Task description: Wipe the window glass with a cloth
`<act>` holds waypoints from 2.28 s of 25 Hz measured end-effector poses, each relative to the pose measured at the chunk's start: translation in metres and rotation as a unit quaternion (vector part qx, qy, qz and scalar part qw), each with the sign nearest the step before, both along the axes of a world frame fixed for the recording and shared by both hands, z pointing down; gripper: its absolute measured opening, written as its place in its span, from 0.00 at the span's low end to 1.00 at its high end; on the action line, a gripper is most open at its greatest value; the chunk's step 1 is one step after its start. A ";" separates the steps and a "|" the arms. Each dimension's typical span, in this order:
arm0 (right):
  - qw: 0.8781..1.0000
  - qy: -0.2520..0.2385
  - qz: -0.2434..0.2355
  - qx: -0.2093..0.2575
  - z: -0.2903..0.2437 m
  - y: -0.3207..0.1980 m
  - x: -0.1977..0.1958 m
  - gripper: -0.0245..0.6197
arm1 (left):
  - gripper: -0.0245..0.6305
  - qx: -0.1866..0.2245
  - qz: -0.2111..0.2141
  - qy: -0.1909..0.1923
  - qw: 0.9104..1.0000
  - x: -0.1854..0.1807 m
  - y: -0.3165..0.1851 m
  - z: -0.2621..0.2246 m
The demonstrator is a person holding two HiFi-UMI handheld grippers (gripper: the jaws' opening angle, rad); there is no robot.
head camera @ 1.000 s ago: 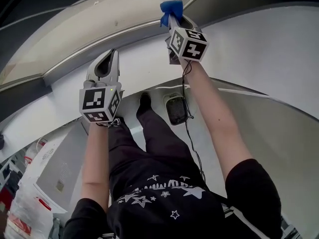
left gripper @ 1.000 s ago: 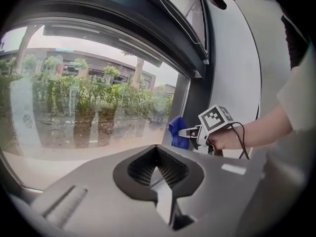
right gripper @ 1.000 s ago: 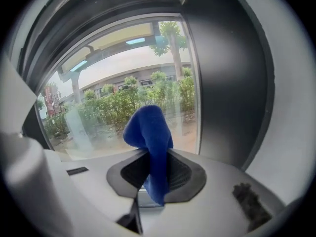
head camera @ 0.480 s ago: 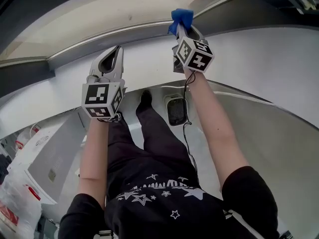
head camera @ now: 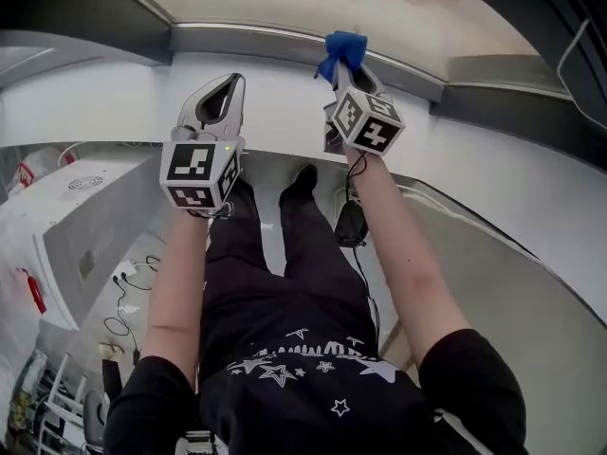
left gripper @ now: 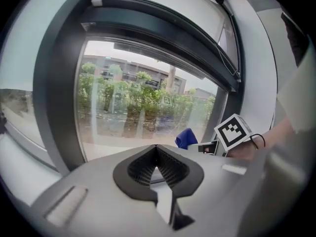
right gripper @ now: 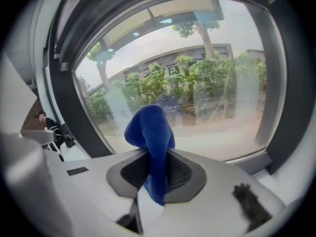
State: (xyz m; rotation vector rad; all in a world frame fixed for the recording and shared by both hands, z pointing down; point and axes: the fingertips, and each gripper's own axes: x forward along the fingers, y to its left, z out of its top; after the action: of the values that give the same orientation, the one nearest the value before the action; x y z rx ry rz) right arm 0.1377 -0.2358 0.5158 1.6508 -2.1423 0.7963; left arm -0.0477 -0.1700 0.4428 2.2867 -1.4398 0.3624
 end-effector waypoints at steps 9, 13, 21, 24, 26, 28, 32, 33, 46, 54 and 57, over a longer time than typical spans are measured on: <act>0.988 0.010 -0.154 -0.005 0.033 -0.013 -0.209 0.15 | 0.05 -0.002 -0.084 -0.019 0.996 -0.145 0.020 0.018; 0.981 0.003 -0.195 0.005 0.041 -0.027 -0.272 0.15 | 0.05 0.000 -0.112 -0.017 0.994 -0.183 0.022 0.025; 0.973 0.009 -0.229 -0.021 0.090 -0.046 -0.338 0.15 | 0.05 -0.003 -0.127 -0.006 0.992 -0.217 0.019 0.043; 0.975 0.006 -0.222 -0.029 0.104 -0.057 -0.348 0.15 | 0.05 -0.003 -0.128 -0.007 0.992 -0.223 0.014 0.045; 0.978 -0.005 -0.206 -0.030 0.108 -0.065 -0.350 0.15 | 0.05 -0.005 -0.128 -0.012 0.992 -0.224 0.010 0.050; 0.980 -0.011 -0.196 -0.025 0.108 -0.074 -0.348 0.15 | 0.05 -0.010 -0.124 -0.014 0.992 -0.222 0.004 0.056; 0.978 0.001 -0.207 -0.026 0.113 -0.077 -0.337 0.15 | 0.05 -0.019 -0.108 -0.011 0.994 -0.208 -0.007 0.065; 0.977 0.006 -0.209 -0.028 0.115 -0.077 -0.332 0.15 | 0.05 -0.022 -0.103 -0.010 0.994 -0.204 -0.010 0.068; 0.986 0.036 -0.154 -0.048 0.137 -0.076 -0.184 0.15 | 0.05 -0.050 -0.013 -0.014 0.999 -0.093 -0.036 0.093; 0.995 0.041 -0.071 -0.061 0.143 -0.062 -0.053 0.15 | 0.05 -0.058 0.060 -0.018 0.996 0.006 -0.043 0.099; 0.996 0.041 -0.042 -0.063 0.142 -0.057 -0.007 0.15 | 0.05 -0.060 0.083 -0.020 0.994 0.043 -0.041 0.100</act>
State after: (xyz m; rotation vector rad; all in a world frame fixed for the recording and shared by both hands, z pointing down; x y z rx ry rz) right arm 0.1310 -0.2926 0.6577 1.4946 -2.0472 0.8073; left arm -0.0051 -0.2109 0.5433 2.3186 -1.2135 0.5331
